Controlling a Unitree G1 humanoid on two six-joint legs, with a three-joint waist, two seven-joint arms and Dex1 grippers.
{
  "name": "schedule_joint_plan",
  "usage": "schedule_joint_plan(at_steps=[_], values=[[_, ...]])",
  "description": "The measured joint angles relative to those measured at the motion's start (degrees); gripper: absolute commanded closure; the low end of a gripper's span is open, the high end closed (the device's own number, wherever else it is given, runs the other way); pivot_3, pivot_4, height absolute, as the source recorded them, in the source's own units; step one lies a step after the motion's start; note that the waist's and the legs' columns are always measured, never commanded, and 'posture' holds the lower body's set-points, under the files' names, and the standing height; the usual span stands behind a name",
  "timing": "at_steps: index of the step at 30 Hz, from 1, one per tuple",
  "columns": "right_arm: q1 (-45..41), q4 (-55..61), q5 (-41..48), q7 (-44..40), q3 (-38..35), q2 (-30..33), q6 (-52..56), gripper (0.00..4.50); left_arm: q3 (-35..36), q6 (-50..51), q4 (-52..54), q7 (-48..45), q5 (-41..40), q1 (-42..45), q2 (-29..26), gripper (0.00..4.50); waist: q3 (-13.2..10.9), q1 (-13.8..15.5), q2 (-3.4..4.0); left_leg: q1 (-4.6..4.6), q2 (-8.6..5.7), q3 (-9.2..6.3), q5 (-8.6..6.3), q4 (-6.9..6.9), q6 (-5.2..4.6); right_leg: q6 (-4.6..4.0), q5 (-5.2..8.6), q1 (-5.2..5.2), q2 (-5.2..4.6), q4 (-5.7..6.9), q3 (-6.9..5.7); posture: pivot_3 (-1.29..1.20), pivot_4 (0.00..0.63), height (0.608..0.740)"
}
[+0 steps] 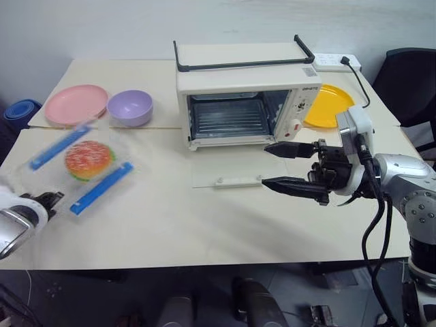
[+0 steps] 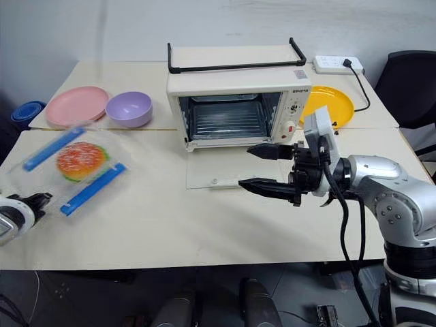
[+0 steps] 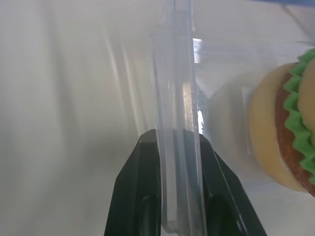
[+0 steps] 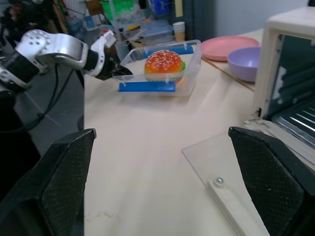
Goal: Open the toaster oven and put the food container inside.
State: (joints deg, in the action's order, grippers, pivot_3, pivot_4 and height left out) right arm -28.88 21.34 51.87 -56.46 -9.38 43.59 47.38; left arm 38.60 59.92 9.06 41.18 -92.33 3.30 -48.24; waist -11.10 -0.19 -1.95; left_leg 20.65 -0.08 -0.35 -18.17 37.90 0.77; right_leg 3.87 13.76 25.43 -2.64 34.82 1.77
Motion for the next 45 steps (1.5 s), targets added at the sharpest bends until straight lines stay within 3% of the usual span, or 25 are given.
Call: schedule_joint_plan(at_steps=[5, 9, 13, 19, 23, 24, 26, 30, 39, 43, 45], values=[[3.7, -1.1, -1.4, 0.8, -0.4, 0.2, -1.1, 0.00, -8.4, 4.3, 5.7, -11.0, -3.6, 3.4, -4.2, 4.17, 0.0, 0.1, 0.04, 0.00, 0.00, -0.01, 0.01, -0.40, 0.00, 0.02, -0.01, 0.05, -0.03, -0.24, -0.01, 0.00, 0.150, 0.740], [7.9, -1.1, -1.5, 1.2, -3.5, 2.1, -1.1, 0.00, -16.7, 3.8, 6.6, -11.7, -5.7, 11.0, -3.7, 4.17, 0.0, 0.3, 0.06, 0.00, 0.00, -0.05, 0.03, -0.60, 0.02, 0.08, -0.04, 0.08, 0.00, -0.33, -0.04, 0.00, 0.150, 0.740], [12.7, 1.5, 0.2, 2.0, -10.7, 4.3, -0.9, 0.00, -28.9, 4.0, 5.2, -10.6, -2.1, 25.8, 1.9, 4.17, -0.1, 1.3, 0.11, 0.14, -0.06, -0.07, 0.04, -0.51, 0.00, 0.27, -0.15, 0.07, 0.10, -0.44, -0.03, 0.00, 0.150, 0.740], [13.6, 2.8, -0.4, 6.6, -12.6, 4.2, -2.6, 0.00, -39.7, 5.6, -5.7, -10.8, 12.6, 38.6, 12.1, 4.17, -0.1, 0.8, 0.10, -0.05, -0.24, 0.31, 0.10, -0.50, -0.05, 0.44, -0.25, 0.04, 0.30, -0.37, 0.09, 0.00, 0.150, 0.740], [14.8, 3.6, -0.4, 8.3, -13.6, 3.8, -3.5, 0.00, -40.1, 8.0, -10.3, -12.3, 18.5, 43.5, 16.0, 4.17, -0.1, 1.0, 0.11, -0.04, -0.24, 0.22, 0.12, -0.45, -0.03, 0.43, -0.24, 0.04, 0.36, -0.29, 0.12, 0.00, 0.150, 0.740], [15.4, 4.3, -0.4, 8.7, -13.6, 3.8, -3.6, 0.00, -40.1, 8.6, -11.1, -13.0, 20.0, 44.6, 17.0, 3.64, -0.1, 1.1, 0.11, -0.03, -0.24, 0.21, 0.13, -0.40, -0.03, 0.44, -0.25, 0.04, 0.40, -0.28, 0.12, 0.00, 0.150, 0.740], [16.6, 5.5, -0.4, 9.5, -13.6, 3.5, -3.8, 0.00, -40.0, 9.5, -13.0, -14.2, 22.4, 46.3, 18.3, 3.30, -0.1, 1.3, 0.11, -0.03, -0.24, 0.21, 0.15, -0.36, -0.07, 0.46, -0.26, 0.03, 0.40, -0.23, 0.12, 0.00, 0.150, 0.740], [18.6, 7.1, -1.3, 11.4, -13.6, 3.1, -4.8, 0.00, -38.4, 11.2, -15.5, -17.6, 25.6, 48.2, 21.3, 2.14, -0.1, 1.2, 0.11, 0.01, -0.24, 0.28, 0.16, -0.23, -0.12, 0.57, -0.32, 0.03, 0.38, -0.21, 0.12, 0.00, 0.150, 0.740], [20.0, 7.9, -1.0, 12.3, -13.4, 3.1, -4.9, 0.00, -26.2, 14.1, -13.6, -24.4, 24.0, 47.7, 21.9, 2.14, -0.1, 0.7, 0.11, 0.02, -0.18, 0.22, 0.16, -0.18, -0.11, 0.58, -0.33, 0.03, 0.30, -0.15, 0.11, 0.00, 0.150, 0.740], [20.0, 9.5, -1.2, 12.9, -10.5, 2.1, -4.9, 0.00, -22.8, 13.4, -8.5, -37.1, 22.6, 43.9, 15.5, 2.14, -0.1, 0.0, 0.11, -0.04, -0.15, 0.28, 0.17, -0.19, 0.01, 0.53, -0.30, 0.04, 0.23, -0.08, 0.11, 0.00, 0.150, 0.740], [19.3, 9.6, -2.5, 14.2, -8.1, 0.2, -5.5, 0.37, -23.3, 10.2, -5.3, -45.9, 24.6, 40.1, 11.4, 2.29, -0.1, -0.3, 0.11, -0.13, -0.15, 0.39, 0.21, -0.21, 0.14, 0.45, -0.25, 0.03, 0.26, -0.05, 0.12, 0.00, 0.150, 0.740]])
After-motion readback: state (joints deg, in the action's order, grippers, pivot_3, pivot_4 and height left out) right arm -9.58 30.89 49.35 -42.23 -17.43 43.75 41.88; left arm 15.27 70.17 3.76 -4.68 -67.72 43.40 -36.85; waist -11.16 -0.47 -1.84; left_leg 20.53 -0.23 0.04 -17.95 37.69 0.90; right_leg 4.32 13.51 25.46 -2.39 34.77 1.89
